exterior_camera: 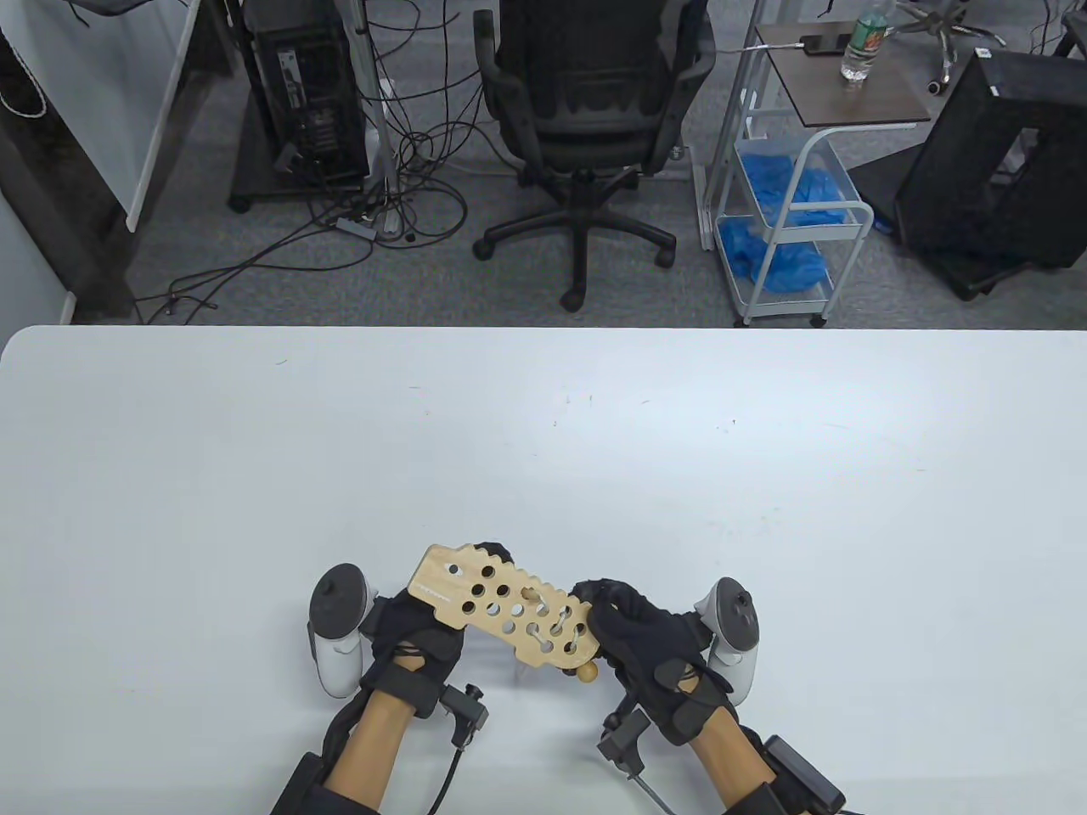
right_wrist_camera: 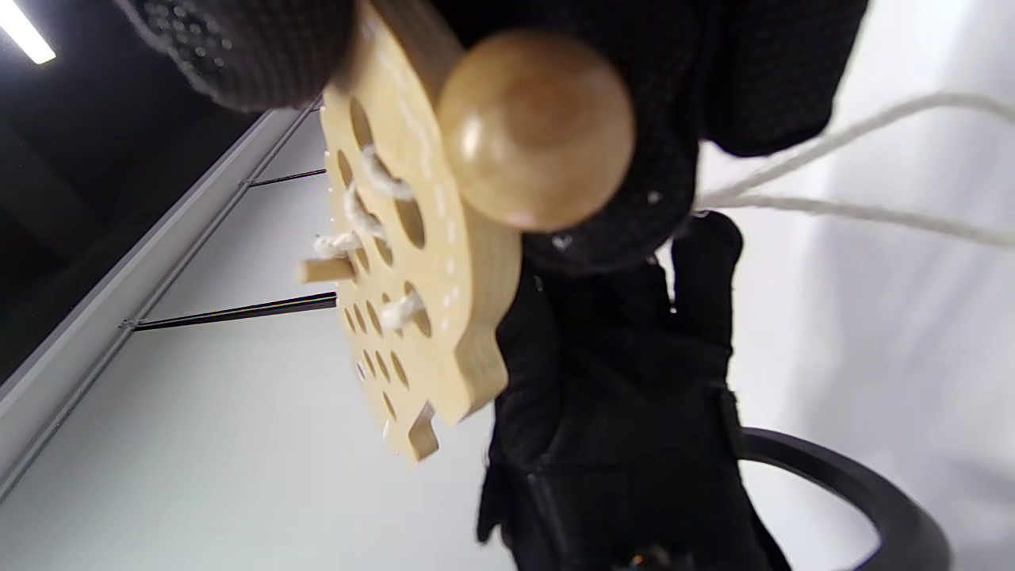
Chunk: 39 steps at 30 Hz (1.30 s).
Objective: Remove rope from all holes on crocodile lacing toy
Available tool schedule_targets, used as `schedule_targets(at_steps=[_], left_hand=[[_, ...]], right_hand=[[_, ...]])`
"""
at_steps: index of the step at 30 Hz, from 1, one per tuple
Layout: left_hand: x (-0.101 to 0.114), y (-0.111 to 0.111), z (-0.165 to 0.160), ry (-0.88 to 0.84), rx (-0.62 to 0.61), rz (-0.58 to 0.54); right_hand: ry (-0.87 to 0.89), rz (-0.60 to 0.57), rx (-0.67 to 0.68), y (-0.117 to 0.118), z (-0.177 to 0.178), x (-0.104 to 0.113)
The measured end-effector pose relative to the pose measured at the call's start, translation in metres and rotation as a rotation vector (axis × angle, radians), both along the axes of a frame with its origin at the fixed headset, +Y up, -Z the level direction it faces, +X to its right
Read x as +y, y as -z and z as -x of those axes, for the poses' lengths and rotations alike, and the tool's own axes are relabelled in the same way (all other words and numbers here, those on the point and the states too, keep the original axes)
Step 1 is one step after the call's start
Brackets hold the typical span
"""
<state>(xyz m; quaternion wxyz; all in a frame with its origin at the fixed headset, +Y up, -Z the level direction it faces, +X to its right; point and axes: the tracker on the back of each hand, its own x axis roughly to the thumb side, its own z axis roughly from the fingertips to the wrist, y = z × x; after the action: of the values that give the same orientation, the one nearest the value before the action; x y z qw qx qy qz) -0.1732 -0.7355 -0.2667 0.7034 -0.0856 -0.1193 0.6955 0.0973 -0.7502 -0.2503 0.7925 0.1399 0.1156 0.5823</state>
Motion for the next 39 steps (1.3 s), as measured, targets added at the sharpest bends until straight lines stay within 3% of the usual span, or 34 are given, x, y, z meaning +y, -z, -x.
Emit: schedule_targets(at_steps=[9, 16, 20, 29, 32, 39], left_hand=[[0.010, -0.003, -0.016, -0.176, -0.183, -0.069], [0.012, -0.006, -0.028, -0.182, -0.379, -0.062], [0.005, -0.005, -0.024, -0.172, -0.296, -0.045], [0.002, -0.005, -0.021, -0.313, -0.213, -0.020], [0.001, -0.005, -0.021, -0.308, -0.227, 0.012], [-0.002, -0.008, -0.023, -0.115, -0.173, 0.066]], right_hand=[[0.111, 0.086, -0.054, 0.002, -0.005, -0.009], [0.113, 0.098, -0.137, 0.002, -0.014, -0.009], [-0.109, -0.053, -0.190, 0.001, -0.016, 0.001], [-0.321, -0.277, -0.108, -0.010, 0.005, 0.019], [-0.488, -0.431, -0.219, -0.013, 0.004, 0.027], [-0.588, -0.486, -0.391, -0.017, -0.009, 0.035]])
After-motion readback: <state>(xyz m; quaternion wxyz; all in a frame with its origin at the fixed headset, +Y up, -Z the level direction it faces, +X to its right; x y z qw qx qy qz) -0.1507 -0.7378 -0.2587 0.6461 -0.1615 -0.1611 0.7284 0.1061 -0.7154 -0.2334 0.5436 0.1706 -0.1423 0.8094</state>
